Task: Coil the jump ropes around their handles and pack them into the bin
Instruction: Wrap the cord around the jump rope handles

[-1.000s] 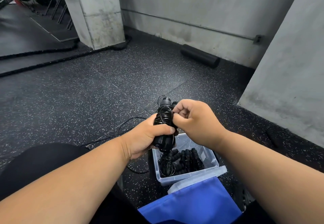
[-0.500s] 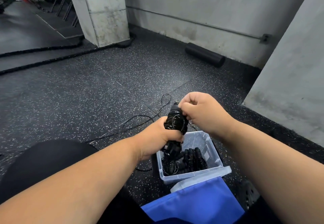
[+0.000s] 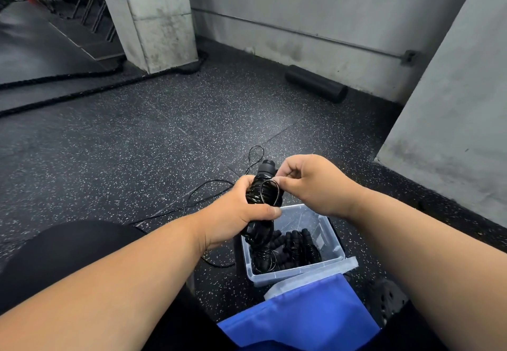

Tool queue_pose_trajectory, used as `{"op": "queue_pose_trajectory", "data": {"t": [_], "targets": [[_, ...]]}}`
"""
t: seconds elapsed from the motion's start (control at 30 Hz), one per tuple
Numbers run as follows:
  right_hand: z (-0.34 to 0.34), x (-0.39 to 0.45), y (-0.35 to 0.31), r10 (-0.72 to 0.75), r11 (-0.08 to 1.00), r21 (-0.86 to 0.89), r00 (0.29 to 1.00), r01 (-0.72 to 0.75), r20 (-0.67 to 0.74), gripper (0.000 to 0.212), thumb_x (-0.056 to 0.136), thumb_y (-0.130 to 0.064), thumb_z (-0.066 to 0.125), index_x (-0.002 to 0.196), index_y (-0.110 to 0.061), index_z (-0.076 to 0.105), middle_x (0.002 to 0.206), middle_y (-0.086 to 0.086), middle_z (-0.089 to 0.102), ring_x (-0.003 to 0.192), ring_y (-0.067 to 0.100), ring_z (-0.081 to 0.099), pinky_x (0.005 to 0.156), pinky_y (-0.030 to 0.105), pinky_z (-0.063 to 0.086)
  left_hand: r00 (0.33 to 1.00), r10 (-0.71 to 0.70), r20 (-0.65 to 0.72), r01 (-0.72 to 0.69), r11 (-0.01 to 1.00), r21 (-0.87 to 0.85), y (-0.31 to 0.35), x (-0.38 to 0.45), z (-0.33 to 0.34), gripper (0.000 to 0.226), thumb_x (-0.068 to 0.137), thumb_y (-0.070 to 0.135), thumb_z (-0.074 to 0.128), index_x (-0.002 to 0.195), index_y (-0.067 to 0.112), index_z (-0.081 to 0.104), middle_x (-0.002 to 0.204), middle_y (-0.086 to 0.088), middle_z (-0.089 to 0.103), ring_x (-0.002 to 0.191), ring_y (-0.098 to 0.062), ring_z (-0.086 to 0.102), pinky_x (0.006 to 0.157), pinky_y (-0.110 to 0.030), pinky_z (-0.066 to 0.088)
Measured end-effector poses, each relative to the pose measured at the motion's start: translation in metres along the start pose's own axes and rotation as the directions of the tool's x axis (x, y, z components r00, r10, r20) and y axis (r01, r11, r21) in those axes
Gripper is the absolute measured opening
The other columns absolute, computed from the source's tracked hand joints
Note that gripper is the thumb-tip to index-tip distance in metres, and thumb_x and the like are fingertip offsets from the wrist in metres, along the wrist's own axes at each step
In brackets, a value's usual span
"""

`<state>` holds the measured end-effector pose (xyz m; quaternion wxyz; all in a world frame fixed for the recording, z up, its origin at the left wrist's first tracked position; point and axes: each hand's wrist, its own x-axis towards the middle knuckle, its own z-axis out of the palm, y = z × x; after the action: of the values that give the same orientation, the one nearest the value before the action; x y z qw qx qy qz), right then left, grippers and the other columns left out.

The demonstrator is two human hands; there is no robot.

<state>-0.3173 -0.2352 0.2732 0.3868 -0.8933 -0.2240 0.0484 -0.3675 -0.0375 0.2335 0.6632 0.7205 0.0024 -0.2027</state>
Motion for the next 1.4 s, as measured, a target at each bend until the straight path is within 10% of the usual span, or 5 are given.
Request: {"op": "queue_pose_trajectory", "data": {"t": [0.4, 0.67, 0.87, 1.2, 1.4], "targets": [[0.004, 0.001, -0.007, 0.057, 0.986, 0.158, 0.996, -0.045, -0.075, 0.022, 0.102, -0.022, 0.063, 0.081, -0.013, 0.062, 0.063, 0.0, 0.059, 0.056, 0.013, 0.051, 0.057, 0.034, 0.046, 0.997, 0.066, 0.051, -0.06, 0.993, -0.104, 0.008, -0.002, -0.006, 0.063, 0.08, 0.029, 0.081, 0.136, 0.022, 0.053, 0.106, -0.006, 0.074, 0.09, -0.02, 0.074, 0.077, -0.034, 0.061], [0.004, 0.0, -0.008, 0.184, 0.91, 0.351, 0.974, -0.22, 0.132, 0.02, 0.104, -0.021, 0.059, 0.086, -0.015, 0.063, 0.064, -0.004, 0.053, 0.06, 0.012, 0.043, 0.056, 0.024, 0.038, 0.998, -0.039, 0.054, 0.04, 0.999, -0.029, 0.011, 0.0, -0.016, 0.077, 0.075, 0.03, 0.085, 0.143, 0.023, 0.05, 0.11, -0.011, 0.078, 0.091, -0.026, 0.076, 0.079, -0.043, 0.062], [0.01, 0.002, -0.004, 0.169, 0.861, 0.436, 0.956, -0.261, 0.239, 0.012, 0.099, -0.014, 0.06, 0.088, -0.013, 0.065, 0.072, -0.004, 0.054, 0.068, 0.009, 0.043, 0.064, 0.027, 0.035, 0.993, -0.117, 0.009, 0.116, 0.993, 0.033, 0.013, 0.003, -0.013, 0.042, 0.09, 0.017, 0.079, 0.127, 0.018, 0.058, 0.094, -0.008, 0.077, 0.076, -0.022, 0.075, 0.068, -0.032, 0.059], [0.014, 0.005, -0.004, -0.021, 0.992, 0.12, 0.999, 0.025, -0.034, 0.018, 0.088, -0.011, 0.077, 0.074, -0.014, 0.065, 0.064, -0.011, 0.059, 0.055, -0.001, 0.049, 0.056, 0.014, 0.04, 0.998, -0.05, -0.028, 0.052, 0.996, 0.076, 0.004, 0.008, -0.017, 0.074, 0.065, 0.043, 0.092, 0.127, 0.019, 0.058, 0.101, -0.008, 0.076, 0.084, -0.021, 0.074, 0.076, -0.038, 0.059], [0.009, 0.001, -0.011, -0.196, 0.978, -0.06, 0.98, 0.199, 0.044, 0.016, 0.083, -0.007, 0.073, 0.079, -0.023, 0.071, 0.083, -0.008, 0.065, 0.074, 0.007, 0.059, 0.068, 0.021, 0.047, 1.0, 0.025, -0.016, -0.021, 0.981, 0.194, 0.006, 0.004, -0.018, 0.039, 0.082, 0.024, 0.091, 0.106, 0.018, 0.061, 0.089, -0.001, 0.069, 0.076, -0.011, 0.066, 0.073, -0.029, 0.056]]}}
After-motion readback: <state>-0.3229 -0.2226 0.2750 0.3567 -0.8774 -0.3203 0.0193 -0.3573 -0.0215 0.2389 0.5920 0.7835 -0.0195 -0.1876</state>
